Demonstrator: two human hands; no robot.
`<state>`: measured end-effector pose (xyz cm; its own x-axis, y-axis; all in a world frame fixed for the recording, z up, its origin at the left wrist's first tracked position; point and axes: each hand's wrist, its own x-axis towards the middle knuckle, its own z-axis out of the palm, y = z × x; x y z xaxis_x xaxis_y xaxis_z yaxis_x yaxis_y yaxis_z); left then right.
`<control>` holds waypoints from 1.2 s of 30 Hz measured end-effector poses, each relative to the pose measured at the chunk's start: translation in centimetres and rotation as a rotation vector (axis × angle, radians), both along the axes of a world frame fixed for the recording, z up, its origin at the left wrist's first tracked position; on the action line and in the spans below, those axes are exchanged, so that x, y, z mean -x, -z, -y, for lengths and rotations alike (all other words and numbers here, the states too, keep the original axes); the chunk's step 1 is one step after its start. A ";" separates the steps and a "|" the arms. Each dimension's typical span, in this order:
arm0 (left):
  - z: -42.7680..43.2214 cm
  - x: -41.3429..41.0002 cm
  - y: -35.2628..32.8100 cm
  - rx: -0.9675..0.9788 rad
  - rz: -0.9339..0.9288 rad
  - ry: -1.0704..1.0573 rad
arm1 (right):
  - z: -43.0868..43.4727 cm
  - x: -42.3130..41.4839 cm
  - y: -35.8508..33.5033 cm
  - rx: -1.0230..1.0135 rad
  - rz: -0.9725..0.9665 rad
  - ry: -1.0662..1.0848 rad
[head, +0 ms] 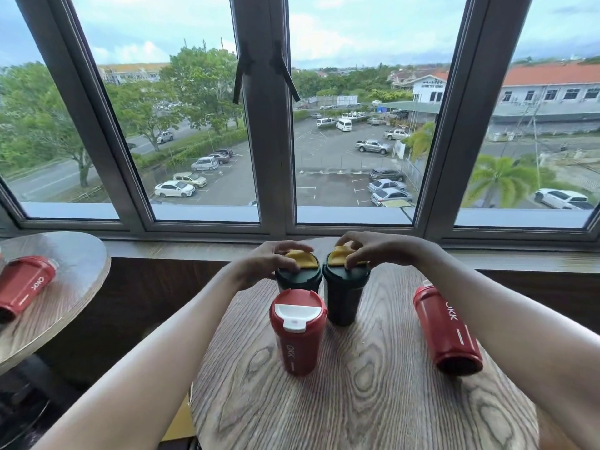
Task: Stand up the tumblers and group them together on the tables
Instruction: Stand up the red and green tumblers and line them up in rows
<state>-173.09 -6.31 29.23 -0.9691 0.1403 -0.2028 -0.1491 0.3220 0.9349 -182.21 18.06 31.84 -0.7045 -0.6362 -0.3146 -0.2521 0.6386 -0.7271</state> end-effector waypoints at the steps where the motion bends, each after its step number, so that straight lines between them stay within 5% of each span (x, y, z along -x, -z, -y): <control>1: 0.0 -0.2 0.3 -0.019 -0.009 -0.021 | -0.3 -0.1 0.3 0.031 0.008 0.016; 6: 0.1 -0.7 0.7 -0.056 -0.020 -0.074 | -1.0 -0.7 1.4 0.150 -0.021 0.077; 18: -1.2 -1.3 -0.5 0.119 -0.061 -0.054 | -1.6 -2.2 0.6 0.051 -0.069 0.098; 28: -2.5 -1.9 -0.1 0.313 -0.284 -0.189 | -10.1 -7.1 4.5 0.044 -0.473 0.697; 32: -3.6 -1.8 -0.3 0.355 -0.279 -0.270 | -11.8 -8.8 6.4 -0.155 -0.362 0.874; 36: -3.7 -1.9 -0.3 0.334 -0.268 -0.296 | -12.7 -9.3 8.6 -0.031 -0.183 0.918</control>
<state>-171.19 -2.62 29.50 -0.9815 -0.1780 0.0707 -0.0489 0.5896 0.8062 -172.92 30.79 23.28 -0.9670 0.2008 -0.1570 0.2521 0.6625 -0.7053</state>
